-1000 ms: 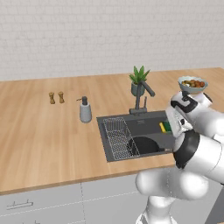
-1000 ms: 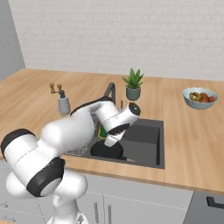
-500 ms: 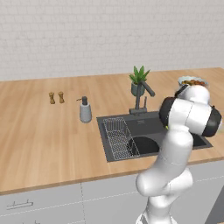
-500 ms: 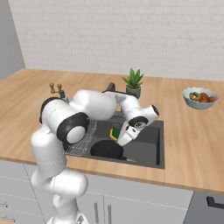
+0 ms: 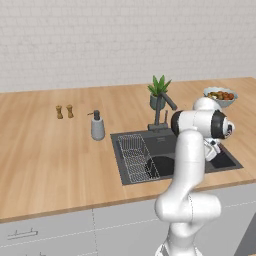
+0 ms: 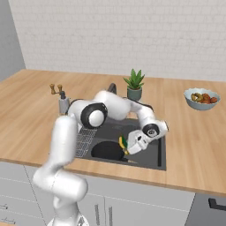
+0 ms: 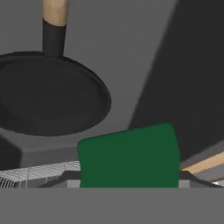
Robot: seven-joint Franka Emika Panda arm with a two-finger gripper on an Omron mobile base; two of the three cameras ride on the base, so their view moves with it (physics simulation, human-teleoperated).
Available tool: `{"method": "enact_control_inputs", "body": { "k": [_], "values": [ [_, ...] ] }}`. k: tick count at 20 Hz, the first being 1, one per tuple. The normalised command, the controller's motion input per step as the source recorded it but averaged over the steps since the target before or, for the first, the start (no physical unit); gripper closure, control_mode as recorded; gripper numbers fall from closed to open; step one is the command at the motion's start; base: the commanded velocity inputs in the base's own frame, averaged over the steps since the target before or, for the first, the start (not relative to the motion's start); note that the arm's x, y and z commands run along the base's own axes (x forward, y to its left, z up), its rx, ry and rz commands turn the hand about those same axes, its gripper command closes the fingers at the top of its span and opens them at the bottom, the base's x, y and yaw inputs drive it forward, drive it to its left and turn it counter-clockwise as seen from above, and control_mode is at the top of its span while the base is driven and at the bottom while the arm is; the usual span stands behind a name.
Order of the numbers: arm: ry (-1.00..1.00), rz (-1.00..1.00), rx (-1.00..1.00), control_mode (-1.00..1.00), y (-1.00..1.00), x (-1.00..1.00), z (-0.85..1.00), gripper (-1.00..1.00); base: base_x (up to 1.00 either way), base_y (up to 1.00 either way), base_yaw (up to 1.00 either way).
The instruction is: Pick the pan and sponge and place them into the sink. Then turn on the water.
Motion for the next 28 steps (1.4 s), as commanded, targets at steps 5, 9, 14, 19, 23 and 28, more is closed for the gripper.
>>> {"method": "enact_control_inputs", "body": {
  "k": [5, 9, 14, 19, 23, 28],
  "values": [
    [0.08, 0.00, 0.10, -1.00, 0.14, 0.39, -0.49, 1.00, 0.00, 0.00, 0.00],
    [0.00, 0.00, 0.07, -1.00, 0.23, 0.24, -0.39, 1.00, 0.00, 0.00, 0.00],
    [-0.11, -0.01, 0.01, -1.00, 0.49, 0.03, -0.26, 1.00, 0.00, 0.00, 0.00],
    [-0.05, -0.01, 0.00, -1.00, 0.66, 0.20, -0.11, 1.00, 0.00, 0.00, 0.00],
    [0.00, 0.00, 0.00, -1.00, 0.40, 0.36, -0.19, 1.00, 0.00, 0.00, 0.00],
    [0.00, 0.02, 0.06, -1.00, -0.06, 0.56, -0.39, 1.00, 0.00, 0.00, 0.00]
  ]
}}
